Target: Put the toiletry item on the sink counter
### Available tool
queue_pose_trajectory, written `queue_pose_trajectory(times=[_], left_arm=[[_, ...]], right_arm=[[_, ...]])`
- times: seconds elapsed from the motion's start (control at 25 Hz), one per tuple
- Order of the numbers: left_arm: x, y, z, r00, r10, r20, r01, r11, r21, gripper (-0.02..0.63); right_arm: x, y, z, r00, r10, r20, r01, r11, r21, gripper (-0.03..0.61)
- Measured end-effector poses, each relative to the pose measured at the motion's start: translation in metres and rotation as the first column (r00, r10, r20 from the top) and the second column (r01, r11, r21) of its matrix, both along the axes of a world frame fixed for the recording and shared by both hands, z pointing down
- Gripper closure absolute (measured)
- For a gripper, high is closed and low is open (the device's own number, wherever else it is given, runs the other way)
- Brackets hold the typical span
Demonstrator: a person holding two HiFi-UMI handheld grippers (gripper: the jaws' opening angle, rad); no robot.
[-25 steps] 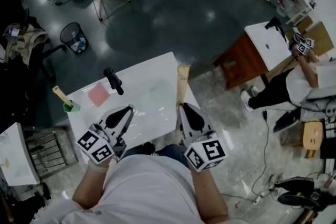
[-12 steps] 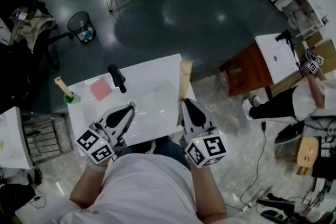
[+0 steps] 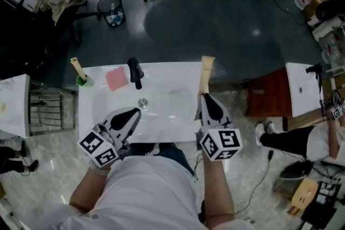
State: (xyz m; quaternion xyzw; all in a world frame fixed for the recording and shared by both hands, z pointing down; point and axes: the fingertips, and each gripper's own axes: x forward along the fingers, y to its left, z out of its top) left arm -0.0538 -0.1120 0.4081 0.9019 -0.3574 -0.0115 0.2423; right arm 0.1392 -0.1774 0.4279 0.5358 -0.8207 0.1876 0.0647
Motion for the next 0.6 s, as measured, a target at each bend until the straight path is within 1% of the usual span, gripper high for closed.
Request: queue_pose_trajectory(times=[0.16,0.36,0.6], left_arm=[[-0.006,-0.002,0.000,0.997,-0.062,0.037,0.062,0.998,-0.001,0.594],[-0.013,-0.003,0.000,0.987,-0.140,0.073,0.141,0.990,-0.004,0.594],[-0.021,0.004,0.015,0.968,-0.221,0.116,0.227,0.973,-0.045,0.594]], right_arm=[[0.002,-0.029,0.019,0.998,-0.051,-0.024,0.050,0.998,-0.041,0.541],[0.000,-0.061,0.055,0.992,-0.113,-0.056,0.107,0.989,-0.100,0.541],[-0.006,-0.088,0.110,0.974,-0.193,-0.115,0.172,0.970,-0.174,0.541]])
